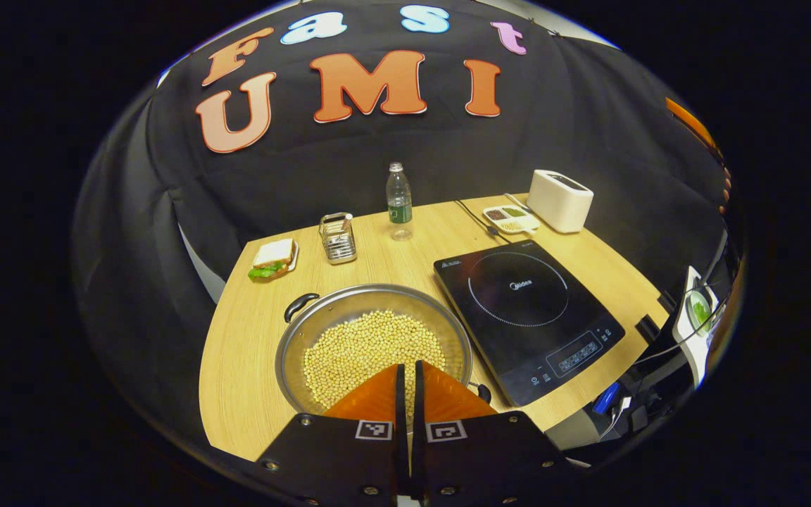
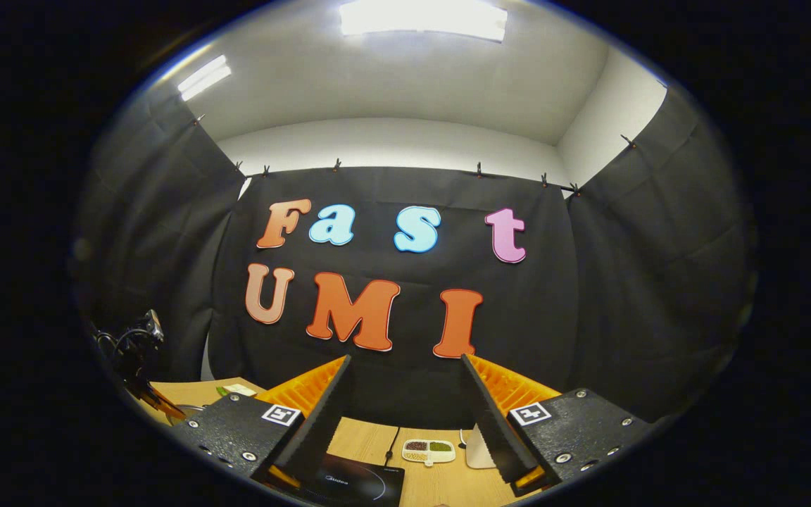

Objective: First push the handle of the pot to place it horizontally, then grasp the pot with both hands and set it on the induction cooktop.

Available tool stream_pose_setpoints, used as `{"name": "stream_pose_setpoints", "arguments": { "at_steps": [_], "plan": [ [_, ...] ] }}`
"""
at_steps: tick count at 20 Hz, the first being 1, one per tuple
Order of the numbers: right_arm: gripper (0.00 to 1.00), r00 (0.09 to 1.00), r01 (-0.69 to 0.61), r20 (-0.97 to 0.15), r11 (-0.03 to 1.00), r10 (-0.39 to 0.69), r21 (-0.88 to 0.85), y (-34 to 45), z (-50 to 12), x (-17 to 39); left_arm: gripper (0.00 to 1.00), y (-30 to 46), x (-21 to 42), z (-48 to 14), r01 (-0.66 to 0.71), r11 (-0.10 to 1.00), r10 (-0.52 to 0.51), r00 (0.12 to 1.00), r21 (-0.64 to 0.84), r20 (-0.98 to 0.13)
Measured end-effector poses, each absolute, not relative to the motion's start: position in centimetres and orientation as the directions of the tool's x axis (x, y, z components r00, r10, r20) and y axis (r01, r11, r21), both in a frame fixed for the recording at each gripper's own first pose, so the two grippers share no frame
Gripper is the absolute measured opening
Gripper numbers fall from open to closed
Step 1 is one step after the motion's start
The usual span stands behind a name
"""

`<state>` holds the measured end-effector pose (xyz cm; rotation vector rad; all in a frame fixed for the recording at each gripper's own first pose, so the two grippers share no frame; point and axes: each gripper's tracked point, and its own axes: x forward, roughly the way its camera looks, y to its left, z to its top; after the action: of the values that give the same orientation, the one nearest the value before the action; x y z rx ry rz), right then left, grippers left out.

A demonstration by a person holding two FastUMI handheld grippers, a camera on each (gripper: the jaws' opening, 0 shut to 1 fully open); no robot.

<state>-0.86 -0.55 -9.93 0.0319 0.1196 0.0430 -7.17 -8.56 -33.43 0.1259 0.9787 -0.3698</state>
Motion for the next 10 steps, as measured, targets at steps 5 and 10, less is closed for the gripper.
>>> {"name": "stream_pose_setpoints", "arguments": {
  "at_steps": [5,10],
  "plan": [
    [0.92,0.988,-0.04,-0.147,0.998,0.048,0.055,-0.9,-11.7,-0.6,0.03,-9.2,-9.7,-36.8,0.434,0.899,-0.249,0.403,-0.056,-0.881],
    [0.93,0.984,-0.038,-0.171,0.998,0.048,0.059,-1.2,-13.7,-1.0,0.03,-9.6,-12.1,-40.1,0.455,0.887,-0.244,0.31,-0.082,-0.919]
  ]
}}
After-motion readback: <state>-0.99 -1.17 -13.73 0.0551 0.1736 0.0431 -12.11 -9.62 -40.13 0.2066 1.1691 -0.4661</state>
